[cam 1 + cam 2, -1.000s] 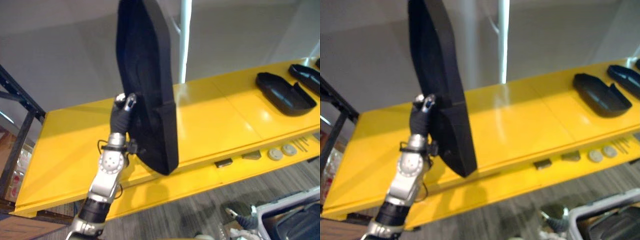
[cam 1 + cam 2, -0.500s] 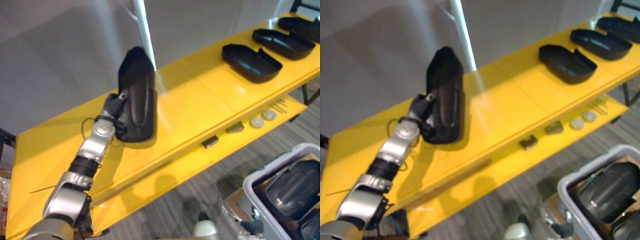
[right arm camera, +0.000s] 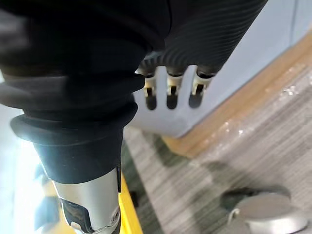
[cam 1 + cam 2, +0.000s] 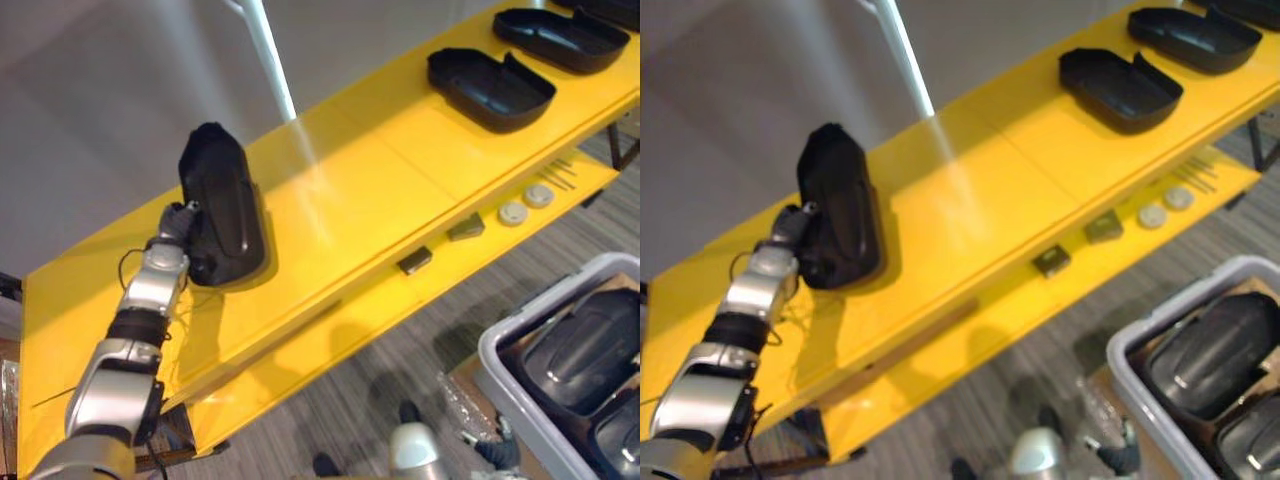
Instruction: Walk over and take plastic housings, then place them on the shelf
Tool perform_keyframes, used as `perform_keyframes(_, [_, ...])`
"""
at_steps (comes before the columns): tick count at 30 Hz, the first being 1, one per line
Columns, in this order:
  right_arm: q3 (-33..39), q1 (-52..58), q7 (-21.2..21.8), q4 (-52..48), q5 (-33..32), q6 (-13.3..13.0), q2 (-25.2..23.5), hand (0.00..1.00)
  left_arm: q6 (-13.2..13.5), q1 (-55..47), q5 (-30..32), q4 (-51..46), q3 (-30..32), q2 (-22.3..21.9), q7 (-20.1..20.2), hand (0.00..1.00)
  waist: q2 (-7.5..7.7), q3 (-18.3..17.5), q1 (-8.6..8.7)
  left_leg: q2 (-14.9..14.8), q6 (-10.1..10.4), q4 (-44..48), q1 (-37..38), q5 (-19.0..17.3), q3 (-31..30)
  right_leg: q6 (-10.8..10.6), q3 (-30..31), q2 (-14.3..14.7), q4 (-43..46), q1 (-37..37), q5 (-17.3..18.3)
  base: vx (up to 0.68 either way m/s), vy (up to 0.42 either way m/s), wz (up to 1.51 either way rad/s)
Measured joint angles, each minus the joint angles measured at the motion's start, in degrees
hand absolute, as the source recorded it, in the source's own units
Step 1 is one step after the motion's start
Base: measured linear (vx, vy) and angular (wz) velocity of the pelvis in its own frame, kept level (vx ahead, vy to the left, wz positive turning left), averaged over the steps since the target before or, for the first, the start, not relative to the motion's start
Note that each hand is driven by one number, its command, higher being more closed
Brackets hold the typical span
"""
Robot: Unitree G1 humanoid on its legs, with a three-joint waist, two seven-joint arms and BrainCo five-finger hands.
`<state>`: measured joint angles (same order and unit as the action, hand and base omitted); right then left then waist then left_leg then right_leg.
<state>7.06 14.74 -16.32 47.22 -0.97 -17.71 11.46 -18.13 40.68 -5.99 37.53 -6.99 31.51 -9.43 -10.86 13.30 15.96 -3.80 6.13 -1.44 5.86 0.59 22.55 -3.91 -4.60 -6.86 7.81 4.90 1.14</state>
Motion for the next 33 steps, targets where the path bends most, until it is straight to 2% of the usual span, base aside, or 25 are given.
perform_keyframes(2, [0.0,0.0,-0.1,0.0,-0.5,-0.2,0.0,0.00,-0.4,0.1,0.5,0.1,0.1,0.0,1.7,1.00,-0.42,0.3,0.02,0.0,0.0,0.0,0.0,0.0,0.0,0.3,0.0,-0.1,0.2,0.3,0.6,-0.06,-0.005,0.01])
perform_keyframes(4, [0.0,0.0,-0.1,0.1,-0.5,-0.7,0.0,0.00,-1.3,0.2,2.8,0.4,0.1,0.1,4.6,1.00,-0.85,0.5,0.05,-0.1,0.0,0.0,0.0,0.0,-0.1,0.3,0.0,-0.1,0.6,0.7,1.0,-0.06,-0.009,0.00])
perform_keyframes(7, [0.0,0.0,-0.2,0.1,-0.6,-1.2,0.2,0.00,-1.2,0.9,7.1,2.1,0.0,0.1,9.2,1.00,-1.24,0.8,0.14,-0.1,0.0,0.0,-0.1,0.3,-0.1,0.1,0.0,-0.2,0.6,0.8,1.0,-0.02,-0.003,0.00])
perform_keyframes(11, [0.0,0.0,-0.3,0.1,-0.6,-1.7,0.1,0.00,-1.0,1.0,10.5,2.1,-0.6,0.7,12.3,1.00,-1.38,0.9,0.25,-0.1,0.0,0.0,-0.2,0.3,-0.2,0.0,-0.1,-0.3,0.5,0.9,1.0,0.00,0.000,0.00])
perform_keyframes(20, [0.0,-0.6,-0.1,-0.2,-0.6,-1.9,0.2,0.00,-1.5,2.6,11.6,1.9,-2.7,1.8,14.6,1.00,-3.02,2.1,0.58,-0.2,0.0,0.6,-2.0,0.3,0.0,0.3,-0.1,-0.4,0.4,2.1,0.7,0.02,0.008,0.00])
perform_keyframes(23, [0.0,-1.7,-0.1,-0.7,-0.6,-1.9,0.3,0.00,-2.0,3.8,11.3,1.9,-3.3,1.6,14.8,1.00,-2.61,3.8,0.72,-0.1,0.0,1.7,-2.5,0.3,0.0,0.1,0.1,-0.7,1.8,2.5,0.6,0.02,0.002,-0.01])
perform_keyframes(33, [-2.4,-2.6,-0.3,-3.7,-1.8,-1.8,1.8,0.00,-1.9,4.0,10.4,2.0,-3.2,-0.5,14.4,1.00,-1.77,4.9,0.47,-0.1,-0.1,2.1,-3.8,0.2,0.2,0.4,0.4,-1.2,7.6,6.3,3.9,-0.01,-0.002,0.02])
